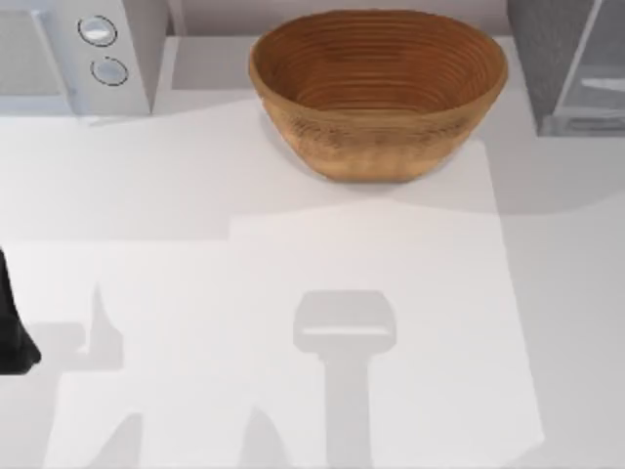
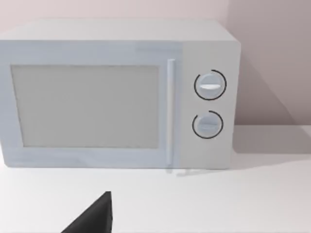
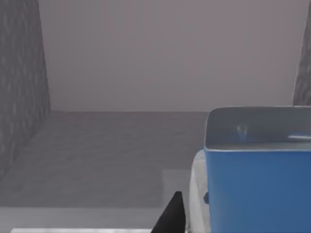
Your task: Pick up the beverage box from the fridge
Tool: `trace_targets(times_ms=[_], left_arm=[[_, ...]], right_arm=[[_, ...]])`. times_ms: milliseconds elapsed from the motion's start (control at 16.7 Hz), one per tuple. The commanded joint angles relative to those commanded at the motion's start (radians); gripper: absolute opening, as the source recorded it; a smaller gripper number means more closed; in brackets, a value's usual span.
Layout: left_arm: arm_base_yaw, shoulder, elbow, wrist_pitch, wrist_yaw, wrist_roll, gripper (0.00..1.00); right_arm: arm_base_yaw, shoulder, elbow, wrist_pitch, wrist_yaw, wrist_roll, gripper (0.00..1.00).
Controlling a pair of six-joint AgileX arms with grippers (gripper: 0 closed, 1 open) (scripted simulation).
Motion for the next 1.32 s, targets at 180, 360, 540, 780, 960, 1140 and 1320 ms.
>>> trace_targets(times_ms=[180,360,540,780,960,1140,1320], left_arm=[[0.0,0.0,0.0,0.0,0.0,0.0,1.0],[0.0,0.0,0.0,0.0,0.0,0.0,1.0],[0.0,0.0,0.0,0.0,0.0,0.0,1.0],[0.0,0.0,0.0,0.0,0.0,0.0,1.0],[0.0,0.0,0.0,0.0,0.0,0.0,1.0],[0.0,0.0,0.0,0.0,0.0,0.0,1.0],[0.0,0.0,0.0,0.0,0.0,0.0,1.0]], right_arm=[[0.027,-0.151,-0.047,-0.091,0.026,-0.007,0.0],[0.066,-0.392,-0.131,-0.242,0.064,-0.011,0.0],[0.115,-0.716,-0.246,-0.445,0.11,-0.01,0.0],[0.187,-1.192,-0.418,-0.739,0.176,-0.004,0.0],[0.242,-1.509,-0.534,-0.944,0.224,-0.001,0.0],[0.29,-1.747,-0.621,-1.109,0.266,-0.002,0.0],[0.325,-1.893,-0.674,-1.218,0.296,-0.004,0.0]])
